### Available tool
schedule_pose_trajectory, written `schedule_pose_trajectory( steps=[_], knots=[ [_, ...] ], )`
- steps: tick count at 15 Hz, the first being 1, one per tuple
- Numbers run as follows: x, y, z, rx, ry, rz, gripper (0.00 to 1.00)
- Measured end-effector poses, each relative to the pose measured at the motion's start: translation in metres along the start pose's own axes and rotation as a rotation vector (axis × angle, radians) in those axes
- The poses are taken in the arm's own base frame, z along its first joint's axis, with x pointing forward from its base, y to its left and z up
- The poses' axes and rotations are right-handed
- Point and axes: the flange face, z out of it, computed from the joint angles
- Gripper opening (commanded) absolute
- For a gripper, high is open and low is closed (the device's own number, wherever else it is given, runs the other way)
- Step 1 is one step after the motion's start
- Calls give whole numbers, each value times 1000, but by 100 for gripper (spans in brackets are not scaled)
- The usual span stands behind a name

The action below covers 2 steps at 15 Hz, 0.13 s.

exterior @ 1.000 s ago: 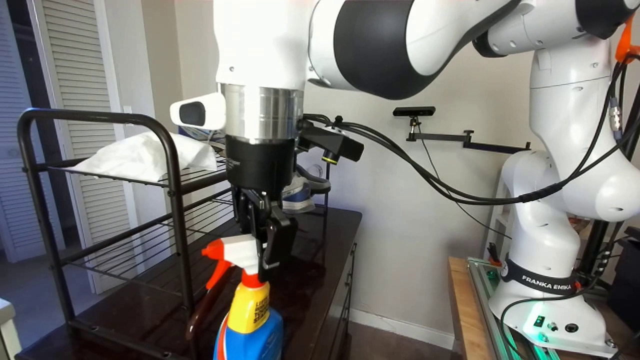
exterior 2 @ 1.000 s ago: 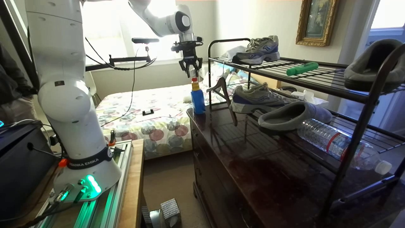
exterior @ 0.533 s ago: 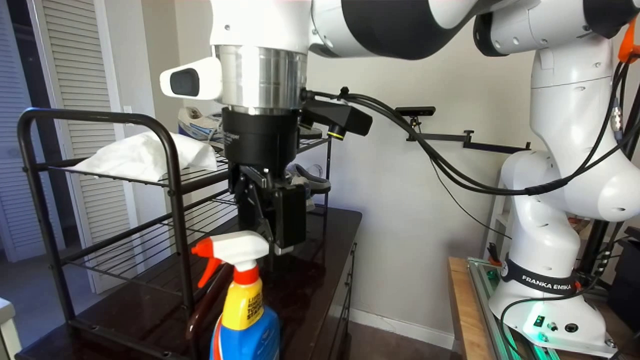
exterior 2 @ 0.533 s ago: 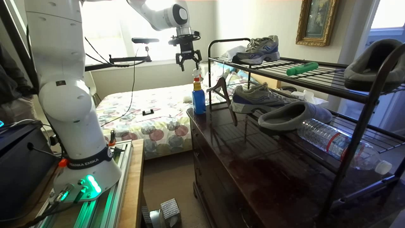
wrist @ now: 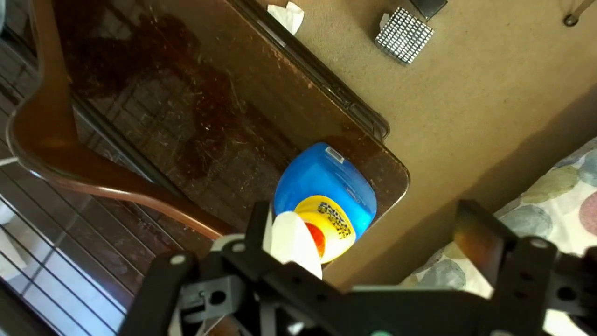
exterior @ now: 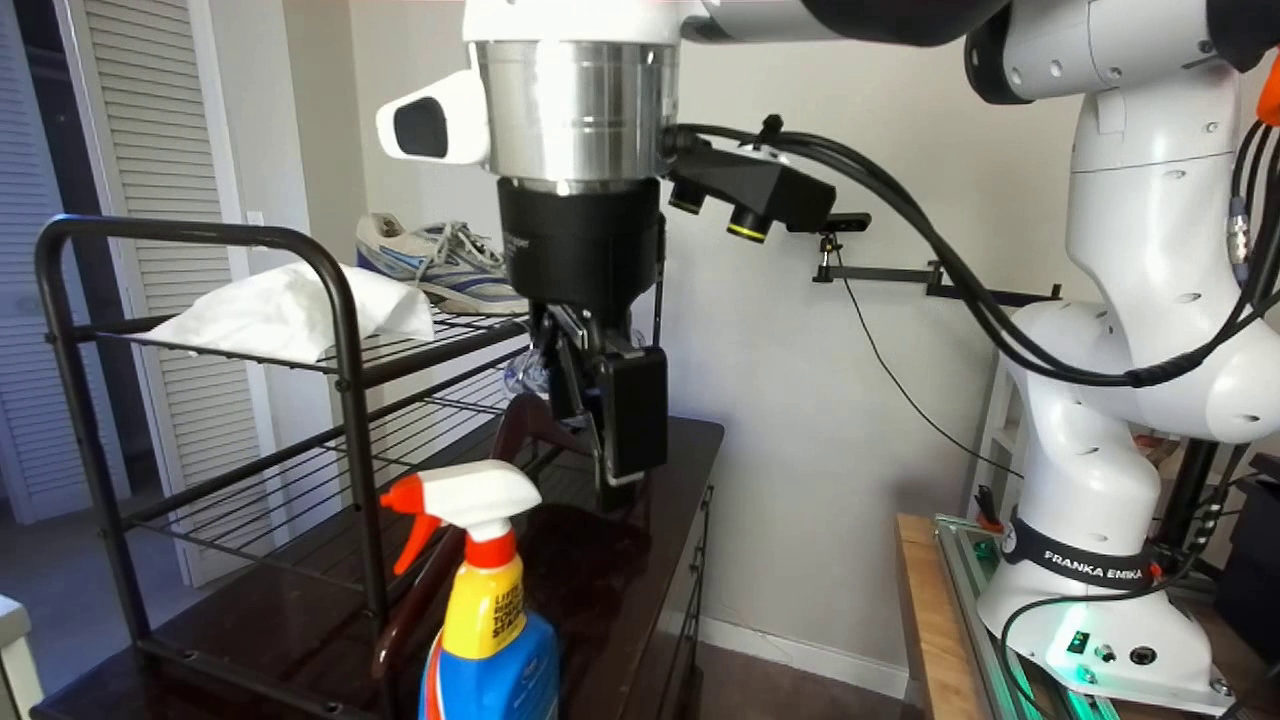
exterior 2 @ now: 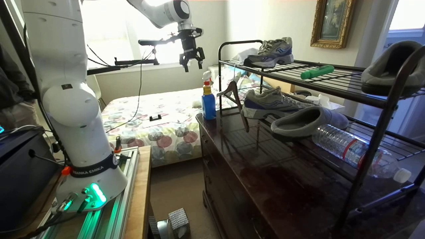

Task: Move the blue bottle to the left

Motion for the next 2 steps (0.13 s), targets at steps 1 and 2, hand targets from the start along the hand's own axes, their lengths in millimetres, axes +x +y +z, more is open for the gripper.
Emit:
schedule_pose_trajectory(
  steps=[1,2],
  knots=[
    [-5,-3,-5,-6,8,55,100],
    [-10,-5,-9,-12,14,108,100]
  ],
)
